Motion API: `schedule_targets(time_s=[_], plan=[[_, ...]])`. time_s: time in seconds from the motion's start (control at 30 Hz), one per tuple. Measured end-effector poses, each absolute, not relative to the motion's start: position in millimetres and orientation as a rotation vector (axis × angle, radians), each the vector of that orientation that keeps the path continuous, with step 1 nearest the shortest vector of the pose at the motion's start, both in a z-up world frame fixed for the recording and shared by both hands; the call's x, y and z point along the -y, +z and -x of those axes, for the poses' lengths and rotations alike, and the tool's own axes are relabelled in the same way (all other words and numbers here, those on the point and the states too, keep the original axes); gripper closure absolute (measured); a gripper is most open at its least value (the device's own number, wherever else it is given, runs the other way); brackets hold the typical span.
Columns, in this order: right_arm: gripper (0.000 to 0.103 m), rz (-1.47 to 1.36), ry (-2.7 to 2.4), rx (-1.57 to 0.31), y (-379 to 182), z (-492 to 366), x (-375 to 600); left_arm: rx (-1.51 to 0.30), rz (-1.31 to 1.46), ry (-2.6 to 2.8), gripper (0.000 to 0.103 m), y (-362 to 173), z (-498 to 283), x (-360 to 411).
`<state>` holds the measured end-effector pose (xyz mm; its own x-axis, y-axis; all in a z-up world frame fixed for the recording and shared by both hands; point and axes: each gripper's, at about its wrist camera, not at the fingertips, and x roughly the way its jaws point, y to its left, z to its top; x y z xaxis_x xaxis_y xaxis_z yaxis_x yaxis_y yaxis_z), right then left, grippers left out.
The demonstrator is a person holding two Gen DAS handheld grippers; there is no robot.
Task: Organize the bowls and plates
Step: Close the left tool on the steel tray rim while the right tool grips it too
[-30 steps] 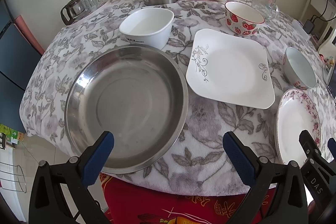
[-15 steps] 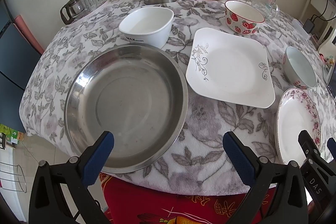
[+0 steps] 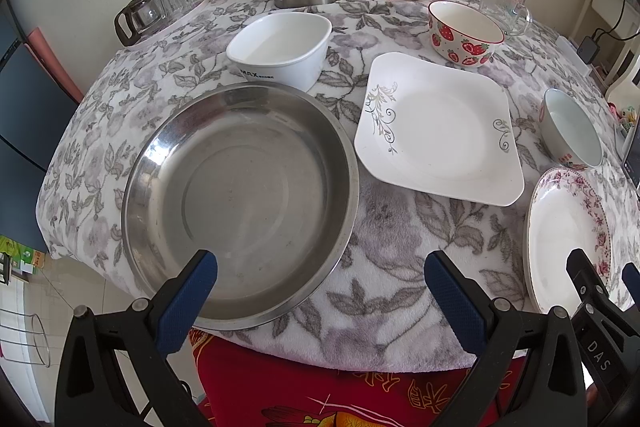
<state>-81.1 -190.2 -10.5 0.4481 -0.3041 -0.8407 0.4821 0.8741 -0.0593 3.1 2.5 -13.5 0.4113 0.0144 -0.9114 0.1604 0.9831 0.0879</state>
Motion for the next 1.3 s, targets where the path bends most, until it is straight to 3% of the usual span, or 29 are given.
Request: schedule_targets(time_s=[0.47,1.0,1.3], plan=[[0.000,-0.119,-0.363,-1.012,-14,57,130,-1.161,-0.082,0.010,0.000,-12,-16,-45],[0.000,-0.131,-0.171,-0.990,-25,18,63,-1.134,0.275,0.385,0.000,-19,-31,-178],[0.000,-0.191,-0.056,-0.993,-38,-2,47,-1.118,0.382,0.381,0.000,-31,-43,-200]])
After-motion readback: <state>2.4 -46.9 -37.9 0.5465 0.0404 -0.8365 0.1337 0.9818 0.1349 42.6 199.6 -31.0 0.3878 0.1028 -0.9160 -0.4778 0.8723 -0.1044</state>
